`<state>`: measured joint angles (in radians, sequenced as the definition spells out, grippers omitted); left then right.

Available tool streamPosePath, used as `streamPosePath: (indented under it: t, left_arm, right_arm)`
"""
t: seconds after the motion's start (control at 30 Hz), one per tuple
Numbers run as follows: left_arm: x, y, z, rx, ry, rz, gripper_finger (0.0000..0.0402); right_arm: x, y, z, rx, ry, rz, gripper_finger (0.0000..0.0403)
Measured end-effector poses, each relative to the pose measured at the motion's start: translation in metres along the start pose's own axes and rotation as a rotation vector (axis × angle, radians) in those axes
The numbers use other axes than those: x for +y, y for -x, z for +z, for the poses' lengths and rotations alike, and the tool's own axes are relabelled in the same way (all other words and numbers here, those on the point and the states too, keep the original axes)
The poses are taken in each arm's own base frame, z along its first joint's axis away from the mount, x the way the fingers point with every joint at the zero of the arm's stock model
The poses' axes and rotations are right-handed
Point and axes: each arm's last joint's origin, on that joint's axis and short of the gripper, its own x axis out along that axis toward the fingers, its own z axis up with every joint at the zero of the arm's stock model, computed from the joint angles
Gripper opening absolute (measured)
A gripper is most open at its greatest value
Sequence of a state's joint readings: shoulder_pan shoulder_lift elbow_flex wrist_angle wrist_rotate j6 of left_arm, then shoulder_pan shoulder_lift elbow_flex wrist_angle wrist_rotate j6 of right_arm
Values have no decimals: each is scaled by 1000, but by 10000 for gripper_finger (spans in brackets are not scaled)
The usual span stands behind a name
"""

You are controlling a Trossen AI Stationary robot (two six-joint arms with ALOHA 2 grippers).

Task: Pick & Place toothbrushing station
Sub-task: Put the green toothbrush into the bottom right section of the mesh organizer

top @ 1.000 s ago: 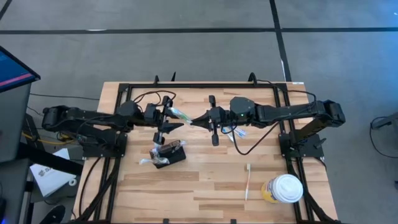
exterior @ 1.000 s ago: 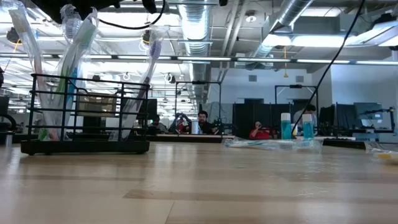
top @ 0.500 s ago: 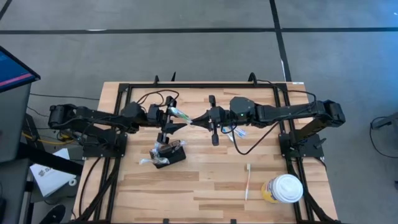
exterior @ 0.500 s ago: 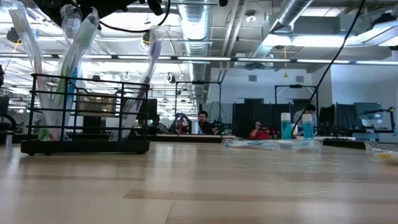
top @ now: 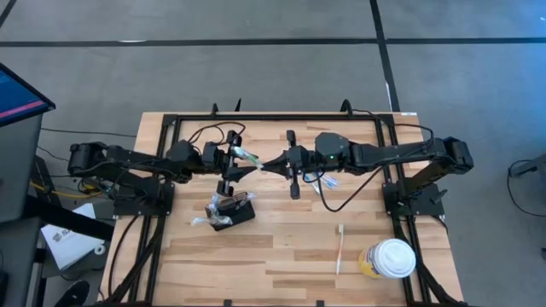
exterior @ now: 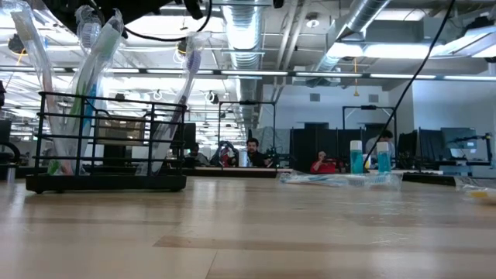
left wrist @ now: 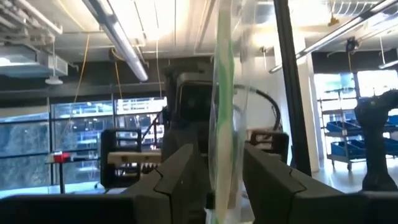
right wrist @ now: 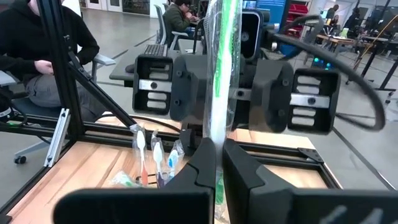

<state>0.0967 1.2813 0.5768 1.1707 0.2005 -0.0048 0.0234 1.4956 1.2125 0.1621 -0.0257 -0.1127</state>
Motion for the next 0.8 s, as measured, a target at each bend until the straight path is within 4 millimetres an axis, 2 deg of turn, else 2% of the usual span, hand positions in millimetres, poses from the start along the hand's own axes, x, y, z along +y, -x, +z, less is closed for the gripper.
streamPosePath:
  t: [0.3, 0.43, 0.57, 0.8]
  left_arm:
    - [2, -11, -12, 21, 38, -1, 127]
    - [2, -12, -11, 18, 40, -1, 127]
    - [2, -11, -8, 7, 39, -2, 127]
    - [2, -11, -8, 12, 60, -10, 121]
  right_arm:
    - [-6, -23, -23, 38, -4, -17, 0]
    - [-11, -21, -20, 19, -3, -32, 0]
    - [-8, -17, -14, -2, 0, -25, 0]
    - [-6, -18, -15, 8, 0, -18, 0]
